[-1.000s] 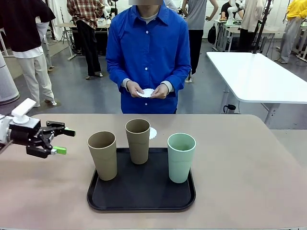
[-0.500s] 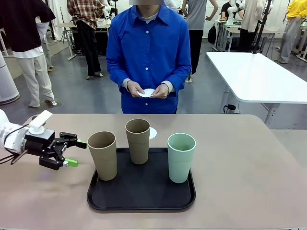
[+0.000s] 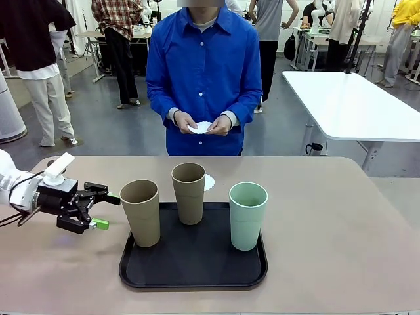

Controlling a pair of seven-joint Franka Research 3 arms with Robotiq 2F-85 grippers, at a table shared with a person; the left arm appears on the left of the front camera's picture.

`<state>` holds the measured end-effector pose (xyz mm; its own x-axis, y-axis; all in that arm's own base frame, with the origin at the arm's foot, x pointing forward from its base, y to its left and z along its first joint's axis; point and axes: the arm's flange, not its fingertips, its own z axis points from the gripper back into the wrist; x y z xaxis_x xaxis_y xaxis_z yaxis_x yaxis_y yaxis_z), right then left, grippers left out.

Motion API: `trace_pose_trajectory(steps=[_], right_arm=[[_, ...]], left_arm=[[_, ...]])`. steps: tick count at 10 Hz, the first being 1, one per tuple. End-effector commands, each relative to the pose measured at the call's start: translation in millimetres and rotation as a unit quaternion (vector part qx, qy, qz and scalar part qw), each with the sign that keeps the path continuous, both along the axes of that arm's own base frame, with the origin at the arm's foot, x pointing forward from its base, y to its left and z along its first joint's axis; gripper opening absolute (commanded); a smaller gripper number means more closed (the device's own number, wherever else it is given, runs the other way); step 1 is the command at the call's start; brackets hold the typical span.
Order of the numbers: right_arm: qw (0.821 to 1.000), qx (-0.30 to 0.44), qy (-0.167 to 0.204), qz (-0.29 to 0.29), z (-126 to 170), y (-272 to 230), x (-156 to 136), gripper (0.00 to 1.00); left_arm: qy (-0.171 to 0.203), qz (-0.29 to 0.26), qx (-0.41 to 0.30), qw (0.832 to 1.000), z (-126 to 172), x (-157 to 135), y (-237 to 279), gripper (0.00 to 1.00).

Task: Place coasters on the table and set cups on them.
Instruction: Pick up one Reusable plastic cup and place it on a coaster set by the human.

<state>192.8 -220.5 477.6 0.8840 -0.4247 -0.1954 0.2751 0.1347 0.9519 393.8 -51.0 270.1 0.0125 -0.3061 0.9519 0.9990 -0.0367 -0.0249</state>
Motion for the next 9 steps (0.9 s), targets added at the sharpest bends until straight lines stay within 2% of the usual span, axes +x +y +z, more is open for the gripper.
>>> trace_pose_trajectory(steps=[1, 3, 9], right_arm=[[1.0, 0.003, -0.003, 0.001, 0.3, -0.4, 0.1, 1.0], [1.0, 0.003, -0.003, 0.001, 0.3, -0.4, 0.1, 1.0], [1.0, 0.003, -0.003, 0.001, 0.3, -0.4, 0.1, 1.0]], left_arm=[[0.0, 0.0, 0.001, 1.0, -0.3, -0.1, -0.3, 1.0], [-0.004, -0.012, -0.041, 0.999, -11.0, 4.9, -8.1, 1.0], [-0.007, -0.017, -0.085, 0.996, -37.8, 17.8, -24.8, 1.0]])
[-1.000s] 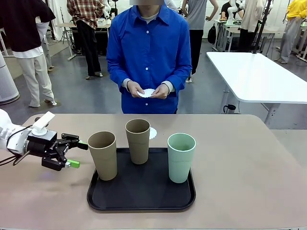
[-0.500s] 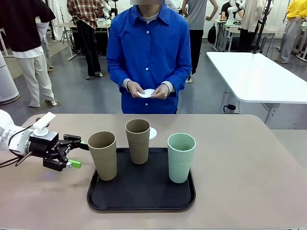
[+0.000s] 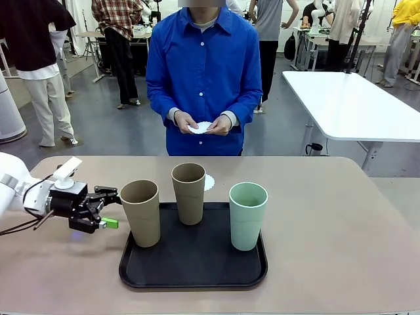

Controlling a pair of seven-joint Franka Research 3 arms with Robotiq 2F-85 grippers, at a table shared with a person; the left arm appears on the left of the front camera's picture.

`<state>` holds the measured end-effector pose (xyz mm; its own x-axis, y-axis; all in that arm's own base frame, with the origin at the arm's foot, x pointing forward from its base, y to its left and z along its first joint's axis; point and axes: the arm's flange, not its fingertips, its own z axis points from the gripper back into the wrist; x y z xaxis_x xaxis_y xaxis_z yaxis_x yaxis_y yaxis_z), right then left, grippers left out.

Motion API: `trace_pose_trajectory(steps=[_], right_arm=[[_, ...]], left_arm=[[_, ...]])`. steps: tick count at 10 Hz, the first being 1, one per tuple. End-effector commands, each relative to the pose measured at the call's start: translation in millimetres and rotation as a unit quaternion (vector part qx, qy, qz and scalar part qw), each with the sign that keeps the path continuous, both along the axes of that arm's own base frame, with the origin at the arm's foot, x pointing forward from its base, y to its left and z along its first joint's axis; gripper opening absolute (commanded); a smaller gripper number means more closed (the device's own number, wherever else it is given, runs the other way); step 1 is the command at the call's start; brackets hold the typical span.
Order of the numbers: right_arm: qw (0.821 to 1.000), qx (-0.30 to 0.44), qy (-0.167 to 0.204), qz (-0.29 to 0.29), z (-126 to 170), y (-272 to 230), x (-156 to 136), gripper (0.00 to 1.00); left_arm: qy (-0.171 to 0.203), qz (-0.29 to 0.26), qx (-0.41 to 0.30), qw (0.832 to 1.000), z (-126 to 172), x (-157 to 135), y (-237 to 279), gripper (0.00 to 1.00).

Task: Place coasters on the table and set cups on them.
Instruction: Pick up one Reusable plastic cup and place it on a coaster set by the human.

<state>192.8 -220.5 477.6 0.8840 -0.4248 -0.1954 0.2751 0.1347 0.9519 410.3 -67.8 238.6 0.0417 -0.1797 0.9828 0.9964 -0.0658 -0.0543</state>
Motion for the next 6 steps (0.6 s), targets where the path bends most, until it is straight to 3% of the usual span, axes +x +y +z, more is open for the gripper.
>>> trace_pose_trajectory(steps=[1, 6], right_arm=[[1.0, 0.003, -0.003, 0.001, 0.3, -0.4, 0.1, 1.0], [1.0, 0.003, -0.003, 0.001, 0.3, -0.4, 0.1, 1.0]], left_arm=[[-0.024, -0.011, -0.022, 0.999, -10.0, 0.9, -13.2, 1.0], [-0.014, -0.029, -0.02, 0.999, -15.5, -1.5, -21.1, 1.0]])
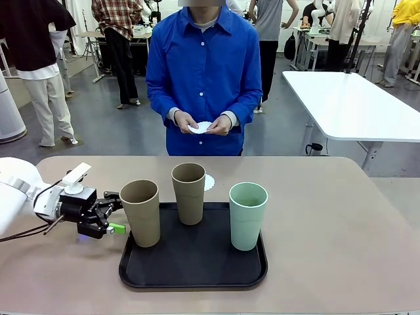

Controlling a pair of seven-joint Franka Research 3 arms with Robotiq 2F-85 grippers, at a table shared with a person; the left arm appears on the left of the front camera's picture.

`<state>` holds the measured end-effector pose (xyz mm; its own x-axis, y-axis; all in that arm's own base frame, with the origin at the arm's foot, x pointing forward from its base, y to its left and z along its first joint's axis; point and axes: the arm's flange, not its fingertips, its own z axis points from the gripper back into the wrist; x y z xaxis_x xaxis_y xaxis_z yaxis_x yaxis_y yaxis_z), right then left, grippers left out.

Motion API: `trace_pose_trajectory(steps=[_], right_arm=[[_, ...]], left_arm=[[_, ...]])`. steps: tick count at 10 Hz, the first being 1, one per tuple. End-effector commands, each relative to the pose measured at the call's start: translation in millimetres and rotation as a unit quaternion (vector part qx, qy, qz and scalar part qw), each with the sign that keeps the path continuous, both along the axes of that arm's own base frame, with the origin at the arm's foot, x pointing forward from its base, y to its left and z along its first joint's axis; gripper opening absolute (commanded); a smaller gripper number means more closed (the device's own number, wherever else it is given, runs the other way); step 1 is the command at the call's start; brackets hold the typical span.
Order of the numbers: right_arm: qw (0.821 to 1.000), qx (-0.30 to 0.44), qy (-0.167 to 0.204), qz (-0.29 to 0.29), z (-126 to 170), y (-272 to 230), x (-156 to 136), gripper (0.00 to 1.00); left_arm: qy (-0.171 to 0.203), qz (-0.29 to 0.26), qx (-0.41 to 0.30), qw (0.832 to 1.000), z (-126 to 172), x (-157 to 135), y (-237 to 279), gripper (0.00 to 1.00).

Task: Place coasters on the table and set cups on them.
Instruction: Pick up one Reusable plastic cup and place it on a coaster set by the human.

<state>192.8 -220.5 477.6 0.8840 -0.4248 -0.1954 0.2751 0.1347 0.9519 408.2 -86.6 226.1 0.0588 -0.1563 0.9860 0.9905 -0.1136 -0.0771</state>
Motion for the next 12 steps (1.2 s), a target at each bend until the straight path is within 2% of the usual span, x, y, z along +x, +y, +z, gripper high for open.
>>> trace_pose_trajectory(steps=[1, 8, 12], right_arm=[[1.0, 0.003, -0.003, 0.001, 0.3, -0.4, 0.1, 1.0], [1.0, 0.003, -0.003, 0.001, 0.3, -0.4, 0.1, 1.0], [1.0, 0.003, -0.003, 0.001, 0.3, -0.4, 0.1, 1.0]], left_arm=[[-0.03, -0.007, -0.009, 0.999, -2.9, 1.0, -3.6, 1.0], [-0.023, -0.021, -0.007, 0.999, -11.2, 6.8, -27.5, 1.0], [-0.031, -0.037, -0.008, 0.999, -13.9, 4.6, -41.6, 1.0]])
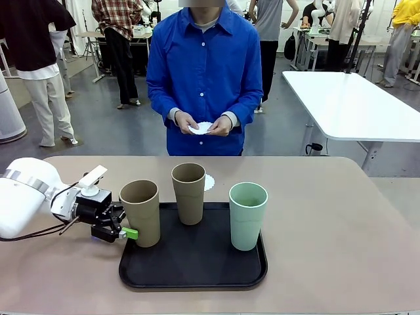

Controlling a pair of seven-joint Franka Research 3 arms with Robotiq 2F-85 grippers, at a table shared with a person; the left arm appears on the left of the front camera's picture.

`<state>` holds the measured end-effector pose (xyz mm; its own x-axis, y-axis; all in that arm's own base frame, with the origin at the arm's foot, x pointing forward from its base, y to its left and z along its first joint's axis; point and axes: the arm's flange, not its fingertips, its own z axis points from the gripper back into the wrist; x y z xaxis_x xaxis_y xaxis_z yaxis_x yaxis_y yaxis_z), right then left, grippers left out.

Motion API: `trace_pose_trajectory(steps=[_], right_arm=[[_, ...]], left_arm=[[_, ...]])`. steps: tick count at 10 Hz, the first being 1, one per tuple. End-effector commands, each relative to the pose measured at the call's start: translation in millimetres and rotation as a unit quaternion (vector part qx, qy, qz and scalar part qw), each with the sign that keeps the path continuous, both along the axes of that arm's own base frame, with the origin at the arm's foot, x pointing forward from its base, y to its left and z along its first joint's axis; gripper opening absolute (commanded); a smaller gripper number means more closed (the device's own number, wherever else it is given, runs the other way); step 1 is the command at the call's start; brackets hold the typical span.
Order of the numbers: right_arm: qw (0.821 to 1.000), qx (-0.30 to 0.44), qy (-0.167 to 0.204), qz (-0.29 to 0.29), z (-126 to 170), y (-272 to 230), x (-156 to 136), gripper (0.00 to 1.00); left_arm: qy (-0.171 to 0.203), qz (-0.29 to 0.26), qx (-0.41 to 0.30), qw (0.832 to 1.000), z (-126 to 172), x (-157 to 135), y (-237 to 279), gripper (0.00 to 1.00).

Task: Place coasters on the table and set cups on them.
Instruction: Pick up one Reusable plastic cup and place it on a coaster set by the human.

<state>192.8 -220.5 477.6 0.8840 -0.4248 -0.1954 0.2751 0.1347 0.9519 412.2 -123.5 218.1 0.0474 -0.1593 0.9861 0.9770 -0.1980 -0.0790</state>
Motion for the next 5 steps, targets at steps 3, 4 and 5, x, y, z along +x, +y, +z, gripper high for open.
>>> trace_pose_trajectory(steps=[3, 4, 5], right_arm=[[1.0, 0.003, -0.003, 0.001, 0.3, -0.4, 0.1, 1.0], [1.0, 0.003, -0.003, 0.001, 0.3, -0.4, 0.1, 1.0], [1.0, 0.003, -0.003, 0.001, 0.3, -0.4, 0.1, 1.0]], left_arm=[[-0.032, -0.002, -0.022, 0.999, -3.6, 0.2, -0.5, 0.04], [-0.032, -0.003, -0.02, 0.999, -0.6, -0.5, 1.2, 0.0], [-0.032, 0.001, -0.01, 0.999, 4.0, -3.4, 2.7, 0.0]])
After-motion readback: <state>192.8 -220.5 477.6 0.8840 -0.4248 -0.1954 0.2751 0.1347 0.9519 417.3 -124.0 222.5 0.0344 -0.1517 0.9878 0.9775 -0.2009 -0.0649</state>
